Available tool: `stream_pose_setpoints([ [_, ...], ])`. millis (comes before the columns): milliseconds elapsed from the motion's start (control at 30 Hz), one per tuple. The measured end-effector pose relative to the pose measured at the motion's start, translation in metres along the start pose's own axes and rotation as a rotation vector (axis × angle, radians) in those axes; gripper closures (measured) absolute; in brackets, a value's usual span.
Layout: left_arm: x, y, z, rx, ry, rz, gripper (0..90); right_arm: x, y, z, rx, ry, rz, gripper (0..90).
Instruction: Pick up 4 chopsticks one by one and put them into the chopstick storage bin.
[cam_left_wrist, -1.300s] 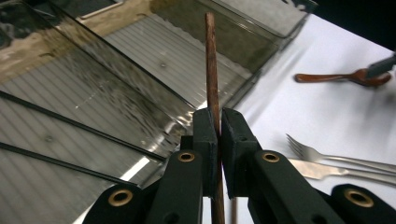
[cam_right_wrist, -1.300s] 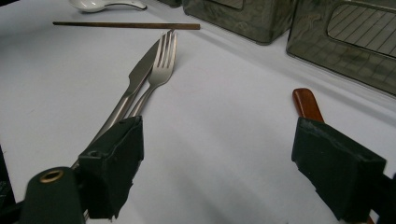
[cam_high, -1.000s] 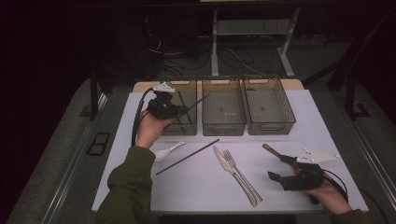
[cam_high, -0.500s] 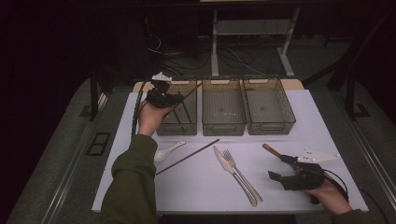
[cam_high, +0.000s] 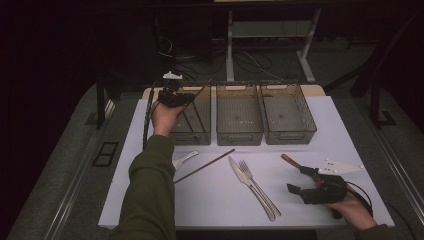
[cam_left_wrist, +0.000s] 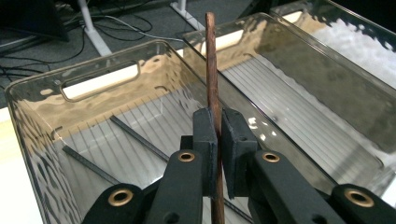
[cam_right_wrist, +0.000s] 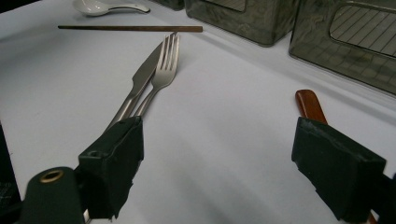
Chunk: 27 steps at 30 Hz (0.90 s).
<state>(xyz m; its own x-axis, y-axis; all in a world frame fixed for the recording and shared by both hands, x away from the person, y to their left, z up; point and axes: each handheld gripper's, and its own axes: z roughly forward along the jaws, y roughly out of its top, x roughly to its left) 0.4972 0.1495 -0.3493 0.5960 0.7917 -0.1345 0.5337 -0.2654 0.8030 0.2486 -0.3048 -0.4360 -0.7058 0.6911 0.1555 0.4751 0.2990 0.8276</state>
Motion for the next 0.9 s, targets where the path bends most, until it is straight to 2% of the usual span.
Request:
stream_pose_setpoints([
  [133, 0.006, 0.003, 0.008, 0.001, 0.020, -0.016, 83.8, 0.000, 0.000, 0.000, -0.001, 0.004, 0.002, 16.6],
  [333, 0.008, 0.002, 0.019, 0.002, 0.061, -0.041, 83.8, -0.001, 0.000, 0.000, -0.003, 0.008, -0.002, 16.6],
  [633, 0.010, -0.006, 0.036, 0.060, 0.112, -0.054, 82.7, 0.000, 0.000, 0.000, -0.005, 0.014, -0.004, 16.6],
  [700, 0.009, -0.007, 0.038, 0.067, 0.135, -0.049, 77.0, 0.000, 0.000, 0.000, -0.006, 0.014, -0.004, 16.6],
  [900, 0.005, -0.004, 0.037, 0.041, 0.130, -0.022, 67.9, 0.000, 0.001, 0.000, -0.006, 0.014, -0.005, 16.6],
])
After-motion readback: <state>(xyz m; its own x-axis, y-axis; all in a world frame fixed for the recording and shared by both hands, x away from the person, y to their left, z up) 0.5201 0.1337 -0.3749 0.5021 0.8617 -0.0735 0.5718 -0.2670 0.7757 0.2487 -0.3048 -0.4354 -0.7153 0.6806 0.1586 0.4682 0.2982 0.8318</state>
